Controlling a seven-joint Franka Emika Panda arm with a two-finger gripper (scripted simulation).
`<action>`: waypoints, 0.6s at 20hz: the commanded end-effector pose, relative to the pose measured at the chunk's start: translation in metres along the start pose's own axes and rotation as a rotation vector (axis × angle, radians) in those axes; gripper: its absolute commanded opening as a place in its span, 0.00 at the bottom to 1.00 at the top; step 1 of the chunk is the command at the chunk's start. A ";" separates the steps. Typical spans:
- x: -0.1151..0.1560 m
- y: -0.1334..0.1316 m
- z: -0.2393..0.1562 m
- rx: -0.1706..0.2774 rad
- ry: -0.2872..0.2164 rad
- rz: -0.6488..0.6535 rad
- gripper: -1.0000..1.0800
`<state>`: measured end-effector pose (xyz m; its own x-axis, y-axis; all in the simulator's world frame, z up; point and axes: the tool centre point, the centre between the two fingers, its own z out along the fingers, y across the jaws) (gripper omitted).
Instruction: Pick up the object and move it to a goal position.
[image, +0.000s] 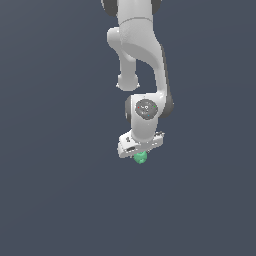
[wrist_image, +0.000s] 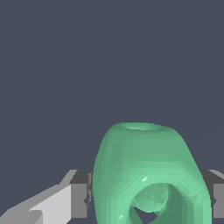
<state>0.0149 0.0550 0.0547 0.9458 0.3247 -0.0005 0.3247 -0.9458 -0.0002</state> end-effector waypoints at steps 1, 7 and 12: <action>-0.004 0.004 -0.007 0.000 0.001 0.001 0.00; -0.021 0.021 -0.037 0.000 0.001 0.001 0.00; -0.043 0.042 -0.075 0.000 0.001 0.001 0.00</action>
<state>-0.0072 0.0102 0.1170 0.9458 0.3247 -0.0006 0.3247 -0.9458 -0.0002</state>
